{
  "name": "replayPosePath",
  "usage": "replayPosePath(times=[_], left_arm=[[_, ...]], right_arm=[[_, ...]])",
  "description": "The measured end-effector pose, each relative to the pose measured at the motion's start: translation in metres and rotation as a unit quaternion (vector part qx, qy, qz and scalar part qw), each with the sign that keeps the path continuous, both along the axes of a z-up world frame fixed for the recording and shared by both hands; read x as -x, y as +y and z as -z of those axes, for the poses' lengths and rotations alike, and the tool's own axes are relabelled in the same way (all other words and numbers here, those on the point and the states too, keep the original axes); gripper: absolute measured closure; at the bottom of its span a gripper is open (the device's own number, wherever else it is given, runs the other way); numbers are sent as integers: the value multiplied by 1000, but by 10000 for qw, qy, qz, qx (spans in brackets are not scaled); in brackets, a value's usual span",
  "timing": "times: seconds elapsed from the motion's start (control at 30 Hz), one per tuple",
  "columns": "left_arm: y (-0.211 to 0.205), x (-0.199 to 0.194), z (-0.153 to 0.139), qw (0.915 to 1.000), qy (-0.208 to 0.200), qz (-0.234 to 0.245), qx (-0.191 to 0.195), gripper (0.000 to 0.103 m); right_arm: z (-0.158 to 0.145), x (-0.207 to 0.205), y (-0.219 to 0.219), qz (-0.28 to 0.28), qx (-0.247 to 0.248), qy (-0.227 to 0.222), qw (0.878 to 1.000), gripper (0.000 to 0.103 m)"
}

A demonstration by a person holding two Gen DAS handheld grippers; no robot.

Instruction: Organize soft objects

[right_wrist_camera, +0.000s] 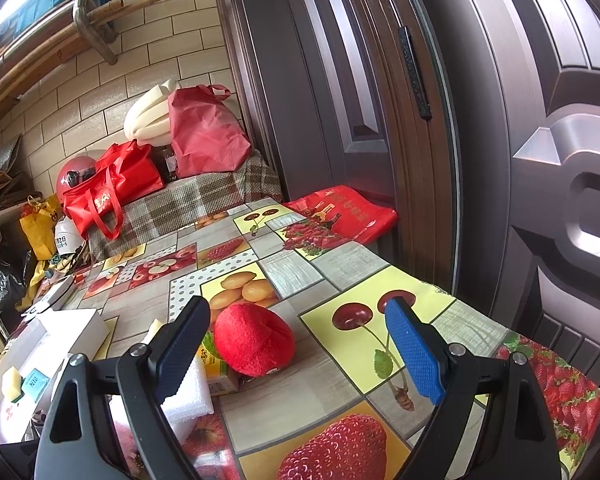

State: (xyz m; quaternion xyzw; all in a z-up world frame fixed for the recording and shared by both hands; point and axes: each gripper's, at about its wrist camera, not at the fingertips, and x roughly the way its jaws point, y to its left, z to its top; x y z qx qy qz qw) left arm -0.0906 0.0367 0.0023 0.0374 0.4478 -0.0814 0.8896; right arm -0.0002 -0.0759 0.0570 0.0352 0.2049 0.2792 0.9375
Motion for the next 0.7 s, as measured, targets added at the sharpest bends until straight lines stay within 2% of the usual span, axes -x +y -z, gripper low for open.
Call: replayPosePath(times=[0.13,0.2,0.27,0.33,0.4,0.43,0.5,0.6,0.7], left_arm=[[-4,1,1,10000,-12,4,-6,1],[-8,5,-2,9999,-97,-49,-129,1],[-14,20,-13,9982,-492,-82,-330,1],[-14,44,-34,9946,-1032,-26,107,1],[-4,67,-53,9870,-1501,-179,539,1],[3,76,-60,9835,-1679,-390,556,1],[18,84,-69,9778,-1877,-883,312,0],[36,70,-69,9769,-1696,-1268,293,1],[44,39,-65,9804,-1368,-1384,312,1]], right_arm=[[1,1,-1,23,-80,76,9999,13],[2,1,-2,31,-116,114,9999,13],[3,1,-2,28,-148,161,9998,13],[4,1,-3,28,-188,202,9996,13],[4,-4,-6,18,-233,251,9994,13],[4,-4,-6,17,-245,283,9993,13],[5,-7,-7,11,-262,336,9991,13],[5,-8,-7,9,-284,364,9989,13],[5,-7,-8,13,-312,367,9988,13]])
